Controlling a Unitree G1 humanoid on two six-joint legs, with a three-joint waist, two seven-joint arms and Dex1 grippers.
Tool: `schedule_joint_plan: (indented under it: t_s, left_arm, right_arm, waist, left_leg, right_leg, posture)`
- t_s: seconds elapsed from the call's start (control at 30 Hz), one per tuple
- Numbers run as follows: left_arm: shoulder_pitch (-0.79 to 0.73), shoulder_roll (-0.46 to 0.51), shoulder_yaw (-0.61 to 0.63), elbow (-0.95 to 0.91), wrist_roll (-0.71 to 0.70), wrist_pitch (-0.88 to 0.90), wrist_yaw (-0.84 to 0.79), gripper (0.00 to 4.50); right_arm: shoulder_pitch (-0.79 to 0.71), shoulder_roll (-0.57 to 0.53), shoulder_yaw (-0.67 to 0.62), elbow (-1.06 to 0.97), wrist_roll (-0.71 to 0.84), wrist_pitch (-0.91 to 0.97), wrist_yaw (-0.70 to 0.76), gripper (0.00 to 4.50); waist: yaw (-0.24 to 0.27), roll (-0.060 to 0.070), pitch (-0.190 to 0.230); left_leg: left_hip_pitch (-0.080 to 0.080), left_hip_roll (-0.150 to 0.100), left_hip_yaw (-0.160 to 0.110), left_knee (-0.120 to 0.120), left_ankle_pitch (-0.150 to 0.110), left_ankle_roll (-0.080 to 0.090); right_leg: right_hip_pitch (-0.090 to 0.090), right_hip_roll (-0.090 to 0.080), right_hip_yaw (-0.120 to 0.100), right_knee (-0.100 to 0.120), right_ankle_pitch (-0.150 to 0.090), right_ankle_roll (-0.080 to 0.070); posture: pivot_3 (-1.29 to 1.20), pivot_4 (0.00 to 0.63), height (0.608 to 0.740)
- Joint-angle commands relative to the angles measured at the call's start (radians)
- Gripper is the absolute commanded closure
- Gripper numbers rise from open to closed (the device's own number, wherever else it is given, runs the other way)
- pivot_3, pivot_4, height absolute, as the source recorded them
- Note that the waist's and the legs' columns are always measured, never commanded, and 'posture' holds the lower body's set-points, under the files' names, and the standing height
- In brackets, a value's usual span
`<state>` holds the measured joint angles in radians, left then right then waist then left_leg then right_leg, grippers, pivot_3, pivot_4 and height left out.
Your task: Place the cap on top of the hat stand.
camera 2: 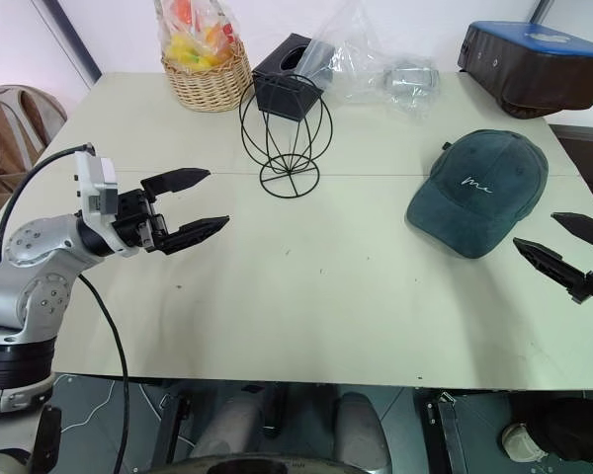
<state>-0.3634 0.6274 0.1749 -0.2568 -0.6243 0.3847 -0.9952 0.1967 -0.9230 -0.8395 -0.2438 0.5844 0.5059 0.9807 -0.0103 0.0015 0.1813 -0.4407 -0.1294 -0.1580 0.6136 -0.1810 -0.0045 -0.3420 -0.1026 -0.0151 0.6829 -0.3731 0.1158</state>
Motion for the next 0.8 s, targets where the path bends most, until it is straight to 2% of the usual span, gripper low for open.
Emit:
schedule_joint_plan:
  t_s: [0.03, 0.8]
  left_arm:
    - [-0.03, -0.002, 0.019, -0.011, -0.023, -0.012, 0.01, 0.08]
    - [-0.04, 0.004, 0.004, -0.006, -0.029, -0.002, -0.008, 0.08]
  right_arm:
    - [-0.01, -0.005, -0.02, -0.003, 0.014, -0.013, 0.003, 1.01]
    - [0.015, 0.004, -0.03, -0.04, 0.015, -0.008, -0.01, 1.01]
  waist:
    - [0.0, 0.0, 0.0]
    - [0.0, 0.0, 0.0]
  left_leg:
    - [0.0, 0.0, 0.0, 0.0, 0.0, 0.0]
    - [0.0, 0.0, 0.0, 0.0, 0.0, 0.0]
  right_leg:
    - [0.0, 0.0, 0.0, 0.0, 0.0, 0.0]
    - [0.0, 0.0, 0.0, 0.0, 0.0, 0.0]
  posture:
    - [0.0, 0.15, 0.74]
    - [0.0, 0.15, 0.74]
